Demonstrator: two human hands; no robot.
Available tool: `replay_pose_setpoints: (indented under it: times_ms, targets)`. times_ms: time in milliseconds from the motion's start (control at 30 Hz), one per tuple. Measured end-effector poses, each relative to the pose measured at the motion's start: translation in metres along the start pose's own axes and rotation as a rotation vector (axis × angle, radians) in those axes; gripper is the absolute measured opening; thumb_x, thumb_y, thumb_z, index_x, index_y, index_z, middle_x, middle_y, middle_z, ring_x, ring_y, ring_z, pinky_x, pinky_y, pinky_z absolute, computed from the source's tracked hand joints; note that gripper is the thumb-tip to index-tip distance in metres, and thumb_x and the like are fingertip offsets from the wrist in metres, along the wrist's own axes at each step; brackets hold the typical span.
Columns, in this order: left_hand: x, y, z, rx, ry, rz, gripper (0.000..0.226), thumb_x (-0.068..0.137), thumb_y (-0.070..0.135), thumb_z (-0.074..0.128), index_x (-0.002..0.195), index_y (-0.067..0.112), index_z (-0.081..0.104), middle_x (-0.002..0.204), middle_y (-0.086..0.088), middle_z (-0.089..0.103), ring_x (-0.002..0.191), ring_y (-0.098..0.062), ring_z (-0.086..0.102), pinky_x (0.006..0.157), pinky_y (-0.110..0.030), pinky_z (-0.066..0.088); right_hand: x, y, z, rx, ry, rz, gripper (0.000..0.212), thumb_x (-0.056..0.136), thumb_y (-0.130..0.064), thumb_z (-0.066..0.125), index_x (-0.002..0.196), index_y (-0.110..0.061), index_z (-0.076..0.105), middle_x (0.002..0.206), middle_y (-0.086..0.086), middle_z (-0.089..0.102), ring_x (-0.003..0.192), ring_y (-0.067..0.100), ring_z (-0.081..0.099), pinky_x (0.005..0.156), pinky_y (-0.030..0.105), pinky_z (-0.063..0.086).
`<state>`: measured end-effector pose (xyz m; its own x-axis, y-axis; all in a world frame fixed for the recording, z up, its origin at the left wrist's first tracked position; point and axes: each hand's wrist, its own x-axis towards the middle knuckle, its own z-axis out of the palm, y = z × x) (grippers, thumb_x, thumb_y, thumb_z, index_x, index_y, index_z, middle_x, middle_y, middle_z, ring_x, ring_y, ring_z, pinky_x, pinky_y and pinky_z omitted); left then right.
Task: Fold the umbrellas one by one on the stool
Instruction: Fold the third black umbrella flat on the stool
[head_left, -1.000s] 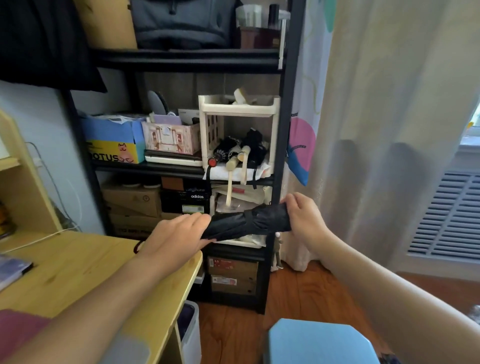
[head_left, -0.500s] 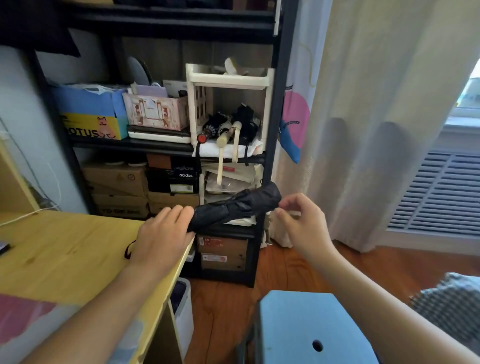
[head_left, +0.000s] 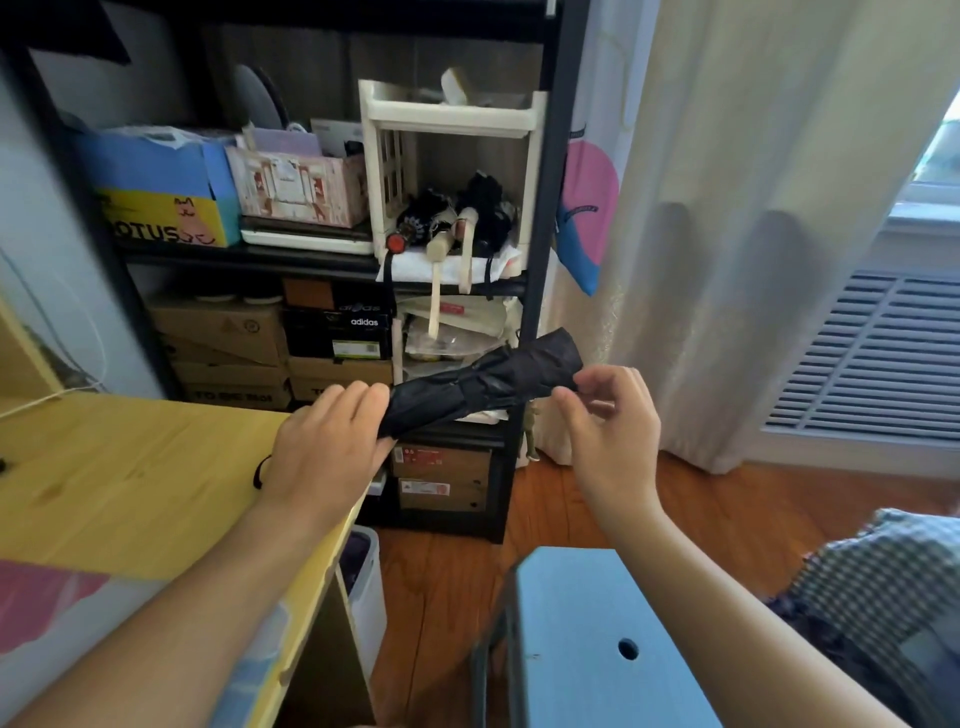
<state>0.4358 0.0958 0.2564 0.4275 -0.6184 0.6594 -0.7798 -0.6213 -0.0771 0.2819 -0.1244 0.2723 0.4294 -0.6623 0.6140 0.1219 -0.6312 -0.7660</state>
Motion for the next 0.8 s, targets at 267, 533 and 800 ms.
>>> replay_pose_setpoints:
  times_ms: [267,533,800]
  targets:
    - [0.0,0.003,-0.002,0.033,0.003,0.035,0.048,0.076,0.019,0.085,0.114,0.008,0.058,0.093,-0.005,0.063,0.083,-0.028,0.062,0.057,-0.038,0.054,-0.003,0.0,-0.008,0.038,-0.01,0.068,0.019,0.089,-0.011,0.078,0.086,-0.024,0.065,0.088,-0.002,0.064,0.08,0.005,0.059,0.071,0.013,0.047]
    - [0.0,0.005,0.0,0.013,-0.035,0.023,0.05,0.079,0.019,0.084,0.118,0.011,0.054,0.095,-0.004,0.062,0.085,-0.026,0.062,0.057,-0.038,0.055,-0.013,0.009,-0.015,0.077,-0.009,-0.193,0.011,0.086,0.007,0.076,0.084,-0.002,0.07,0.094,0.004,0.07,0.092,0.013,0.067,0.078,0.024,0.056]
    - [-0.001,0.005,-0.003,0.037,0.014,0.051,0.052,0.075,0.017,0.086,0.116,0.008,0.054,0.094,-0.007,0.062,0.084,-0.028,0.062,0.057,-0.038,0.053,-0.007,-0.008,-0.021,0.091,-0.098,-0.021,0.024,0.09,-0.001,0.074,0.104,-0.018,0.067,0.092,-0.009,0.068,0.084,0.01,0.065,0.077,0.022,0.054]
